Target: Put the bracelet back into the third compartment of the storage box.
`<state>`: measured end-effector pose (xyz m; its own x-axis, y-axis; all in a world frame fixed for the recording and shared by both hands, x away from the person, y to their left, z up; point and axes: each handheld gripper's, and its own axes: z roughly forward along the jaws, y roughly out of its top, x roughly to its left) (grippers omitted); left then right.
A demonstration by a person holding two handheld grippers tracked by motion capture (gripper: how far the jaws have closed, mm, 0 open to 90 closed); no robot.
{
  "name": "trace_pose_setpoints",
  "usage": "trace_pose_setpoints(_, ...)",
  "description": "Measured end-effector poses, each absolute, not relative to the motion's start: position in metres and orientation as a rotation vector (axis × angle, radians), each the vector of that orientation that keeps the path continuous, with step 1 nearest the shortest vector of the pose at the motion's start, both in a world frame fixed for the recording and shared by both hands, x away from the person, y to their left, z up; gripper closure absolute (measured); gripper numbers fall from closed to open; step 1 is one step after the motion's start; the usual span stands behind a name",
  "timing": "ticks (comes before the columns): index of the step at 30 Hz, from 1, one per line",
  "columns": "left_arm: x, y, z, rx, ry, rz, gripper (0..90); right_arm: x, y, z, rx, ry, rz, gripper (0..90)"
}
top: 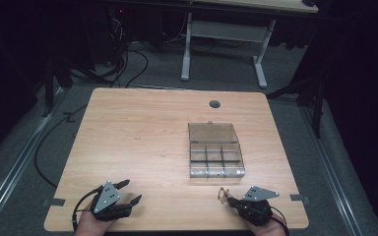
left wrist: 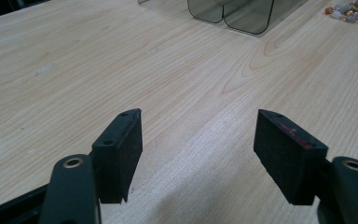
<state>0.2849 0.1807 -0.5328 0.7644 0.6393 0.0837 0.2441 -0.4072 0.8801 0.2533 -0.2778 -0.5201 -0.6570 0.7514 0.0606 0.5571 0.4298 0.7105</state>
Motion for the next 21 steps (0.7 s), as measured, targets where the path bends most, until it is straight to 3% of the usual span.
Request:
trace_pose_setpoints(7, 0.285, 0.181, -0.533, 1.990, 0.664, 0.512, 33.2, 0.262, -0.294, -0.522, 1.216, 2.354, 1.042, 88.7)
trace_pose_setpoints(15, 0.285, 0.181, -0.533, 1.992, 0.664, 0.512, 33.3, 0.266, -0.250, -0.519, 1.065, 2.442, 1.063, 88.6)
trace_pose_setpoints(21, 0.285, 0.181, -0.533, 1.990, 0.662, 0.510, 33.3, 0.265, -0.258, -0.524, 1.101, 2.448, 0.996, 88.7)
